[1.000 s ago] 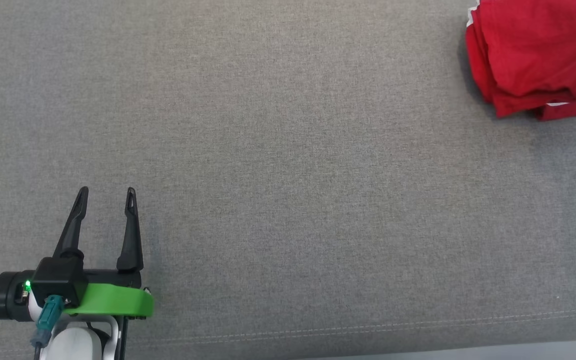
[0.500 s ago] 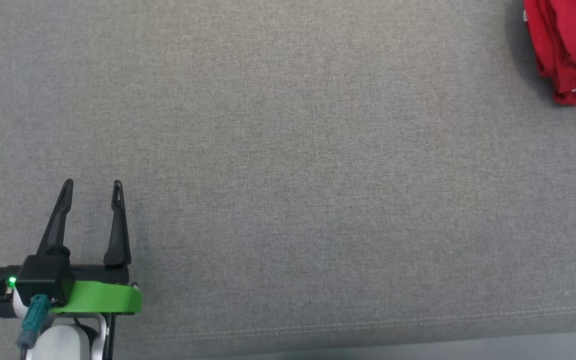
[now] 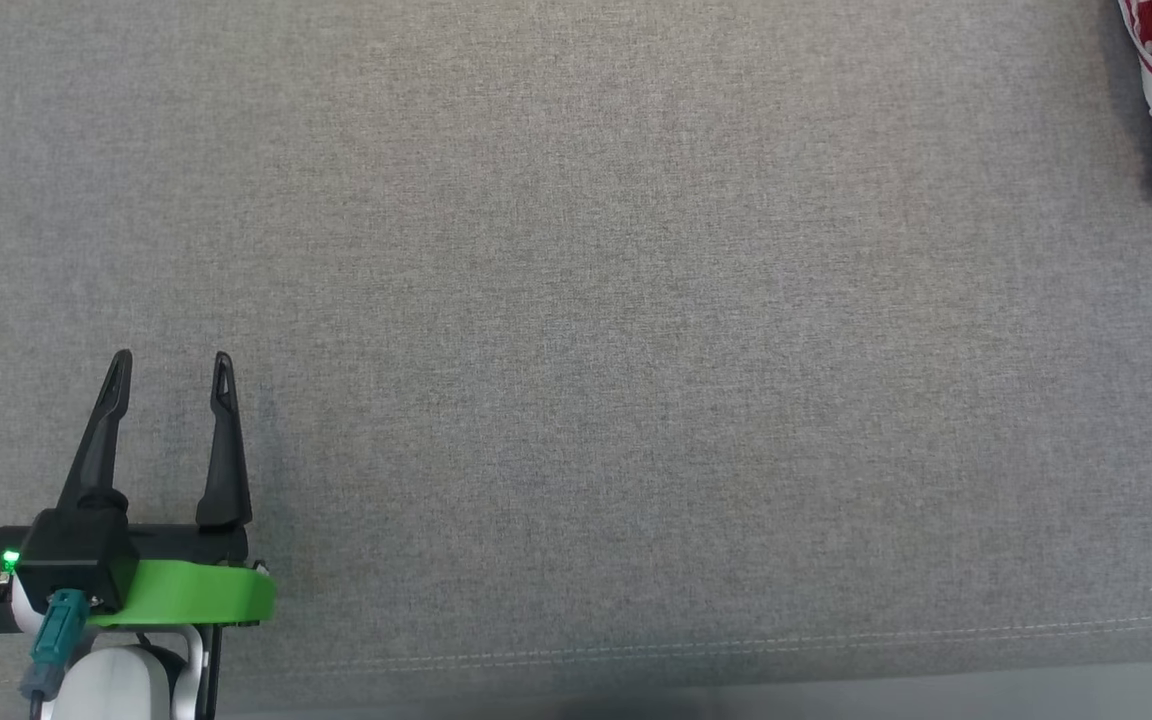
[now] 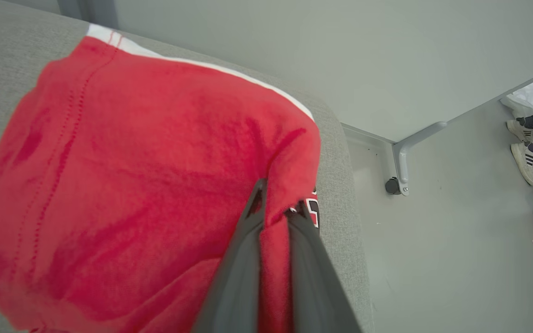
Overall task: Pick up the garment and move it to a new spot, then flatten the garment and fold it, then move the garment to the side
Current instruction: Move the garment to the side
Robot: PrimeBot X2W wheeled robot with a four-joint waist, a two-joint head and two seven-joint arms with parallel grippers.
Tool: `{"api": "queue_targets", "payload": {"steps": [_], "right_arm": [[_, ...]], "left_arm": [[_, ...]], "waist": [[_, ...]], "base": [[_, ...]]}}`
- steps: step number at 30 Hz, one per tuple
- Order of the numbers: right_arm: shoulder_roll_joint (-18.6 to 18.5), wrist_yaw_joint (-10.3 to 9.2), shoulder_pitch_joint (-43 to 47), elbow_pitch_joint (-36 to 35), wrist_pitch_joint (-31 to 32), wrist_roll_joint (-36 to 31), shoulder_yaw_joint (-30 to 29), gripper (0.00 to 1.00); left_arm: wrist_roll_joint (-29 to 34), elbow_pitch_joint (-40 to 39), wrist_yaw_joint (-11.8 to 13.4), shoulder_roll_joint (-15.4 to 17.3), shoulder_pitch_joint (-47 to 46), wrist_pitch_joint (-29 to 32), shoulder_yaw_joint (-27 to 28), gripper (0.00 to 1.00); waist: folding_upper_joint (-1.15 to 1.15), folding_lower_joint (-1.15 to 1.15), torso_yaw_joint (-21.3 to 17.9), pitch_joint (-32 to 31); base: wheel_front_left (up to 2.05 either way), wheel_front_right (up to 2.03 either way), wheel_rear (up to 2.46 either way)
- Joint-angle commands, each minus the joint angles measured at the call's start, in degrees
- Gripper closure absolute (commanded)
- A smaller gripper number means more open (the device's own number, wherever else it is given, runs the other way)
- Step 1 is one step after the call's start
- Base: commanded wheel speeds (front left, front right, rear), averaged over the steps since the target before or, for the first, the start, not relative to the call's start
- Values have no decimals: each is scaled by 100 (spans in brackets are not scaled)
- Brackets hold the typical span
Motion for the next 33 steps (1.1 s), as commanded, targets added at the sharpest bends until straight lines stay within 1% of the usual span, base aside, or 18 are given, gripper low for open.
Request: {"api": "queue_targets", "payload": {"steps": [1, 7, 8, 9, 10, 14, 18, 27, 33], "right_arm": [[-4, -10, -65, 45, 10, -27, 25, 100], [34, -10, -107, 154, -71, -8, 64, 100], [43, -10, -104, 187, -86, -10, 74, 71], [52, -10, -112, 227, -95, -40, 92, 20], [68, -10, -114, 257, -101, -73, 111, 0], [104, -10, -138, 382, -183, -147, 155, 0], [195, -10, -160, 436, -433, -121, 123, 0], [703, -10, 235, 309, -1392, 422, -289, 0], [1133, -10, 652, 208, -1796, 665, -487, 0]], "left_arm": [[28, -21, 28, 22, -51, -13, 20, 0], [13, -1, 26, 40, -88, -14, 43, 0], [11, 3, 29, 40, -84, -13, 49, 0], [10, 3, 29, 37, -80, -14, 52, 0], [10, 7, 34, 34, -79, -13, 53, 0], [7, 31, 34, -4, -89, -14, 36, 0], [-6, 81, 43, -33, -88, -13, 23, 0], [-45, 140, 66, -131, 70, -13, 49, 0], [-77, 186, 94, -195, 221, -13, 49, 0]], "waist": [[0, 0, 4, 11], [0, 0, 24, 28], [0, 0, 24, 29], [0, 0, 23, 32], [0, 0, 22, 31], [0, 0, 25, 15], [0, 0, 33, -66], [0, 0, 31, -524], [0, 0, 19, -941]], "base": [[0, 0, 0], [0, 0, 0], [0, 0, 0], [0, 0, 0], [0, 0, 0], [0, 0, 0], [0, 0, 0], [0, 0, 0], [0, 0, 0]]}}
